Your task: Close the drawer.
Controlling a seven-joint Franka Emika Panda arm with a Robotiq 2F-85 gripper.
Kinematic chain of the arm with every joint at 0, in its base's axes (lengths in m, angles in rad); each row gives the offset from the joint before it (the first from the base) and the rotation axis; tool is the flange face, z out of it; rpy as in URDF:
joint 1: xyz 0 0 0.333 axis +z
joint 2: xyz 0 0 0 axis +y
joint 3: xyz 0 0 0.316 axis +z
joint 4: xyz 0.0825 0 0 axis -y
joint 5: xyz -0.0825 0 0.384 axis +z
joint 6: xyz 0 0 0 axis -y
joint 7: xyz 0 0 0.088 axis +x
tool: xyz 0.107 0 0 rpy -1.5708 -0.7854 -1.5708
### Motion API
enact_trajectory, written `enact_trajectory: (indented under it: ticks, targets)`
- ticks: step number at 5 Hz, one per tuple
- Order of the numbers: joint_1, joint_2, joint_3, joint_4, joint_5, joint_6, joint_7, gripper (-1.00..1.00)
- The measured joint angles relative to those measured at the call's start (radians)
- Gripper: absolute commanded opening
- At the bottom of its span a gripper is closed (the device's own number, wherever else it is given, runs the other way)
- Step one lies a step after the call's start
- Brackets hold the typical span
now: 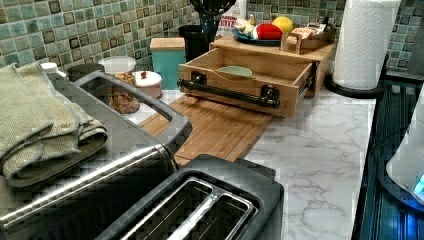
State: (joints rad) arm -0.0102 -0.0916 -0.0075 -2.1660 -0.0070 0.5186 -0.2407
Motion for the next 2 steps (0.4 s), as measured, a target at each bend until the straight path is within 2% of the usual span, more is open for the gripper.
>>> enact_trajectory:
  ticks: [2]
  targets:
    - [0.059, -0.007, 0.039, -0.088, 0.013, 0.134, -0.288, -1.00]
